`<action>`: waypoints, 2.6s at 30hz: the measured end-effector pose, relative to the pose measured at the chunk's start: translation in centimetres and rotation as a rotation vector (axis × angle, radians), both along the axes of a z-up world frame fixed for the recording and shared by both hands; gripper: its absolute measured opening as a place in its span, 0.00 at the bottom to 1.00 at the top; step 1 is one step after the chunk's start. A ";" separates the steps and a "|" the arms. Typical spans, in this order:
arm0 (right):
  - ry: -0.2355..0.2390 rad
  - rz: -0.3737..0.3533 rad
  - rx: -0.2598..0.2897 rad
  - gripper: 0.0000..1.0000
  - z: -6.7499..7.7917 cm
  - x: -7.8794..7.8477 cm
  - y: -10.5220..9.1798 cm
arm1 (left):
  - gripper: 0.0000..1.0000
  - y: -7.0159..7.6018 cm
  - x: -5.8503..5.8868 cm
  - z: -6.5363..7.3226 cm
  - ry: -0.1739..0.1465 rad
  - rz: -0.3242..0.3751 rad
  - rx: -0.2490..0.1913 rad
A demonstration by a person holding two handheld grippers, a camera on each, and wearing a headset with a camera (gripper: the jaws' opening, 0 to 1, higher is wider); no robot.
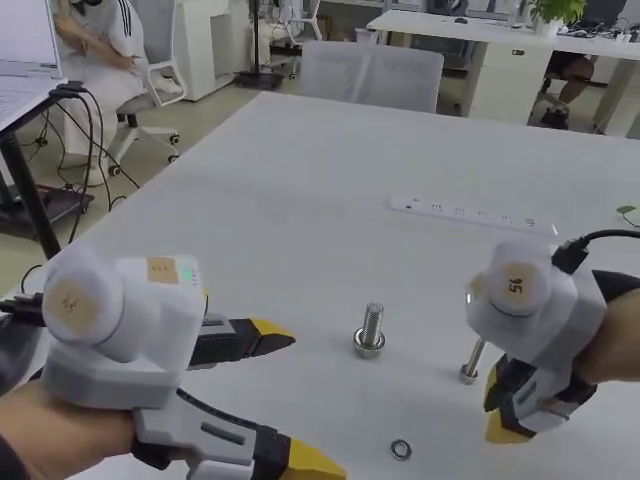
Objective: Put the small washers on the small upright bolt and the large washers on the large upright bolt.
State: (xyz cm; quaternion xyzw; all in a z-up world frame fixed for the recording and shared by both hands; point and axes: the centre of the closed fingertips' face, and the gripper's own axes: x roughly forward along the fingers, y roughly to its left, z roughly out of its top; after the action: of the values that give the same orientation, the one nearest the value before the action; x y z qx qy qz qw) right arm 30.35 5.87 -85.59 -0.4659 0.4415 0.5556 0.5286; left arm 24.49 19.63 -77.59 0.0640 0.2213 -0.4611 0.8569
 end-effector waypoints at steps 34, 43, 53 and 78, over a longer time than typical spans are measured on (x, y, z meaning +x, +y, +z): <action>0.026 0.175 0.006 0.19 -1.3 -3.6 6.3 | 0.78 0.1 -0.4 0.3 -0.012 0.010 -0.004; 0.009 0.195 -0.008 0.19 -1.7 -3.3 6.6 | 0.78 0.2 -0.4 0.5 -0.013 0.012 -0.006; -0.002 0.204 -0.012 0.18 -1.8 -3.2 6.8 | 0.77 0.3 -0.3 0.5 -0.013 0.016 -0.009; -0.005 0.222 0.003 0.14 -2.0 -3.3 6.8 | 0.77 0.3 -0.3 0.4 -0.014 0.022 -0.011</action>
State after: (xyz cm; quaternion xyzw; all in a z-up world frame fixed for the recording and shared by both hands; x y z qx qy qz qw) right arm 27.08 12.67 -87.62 -0.5125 0.3851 0.6101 0.4656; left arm 24.20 19.93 -77.20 0.0601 0.2132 -0.4526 0.8638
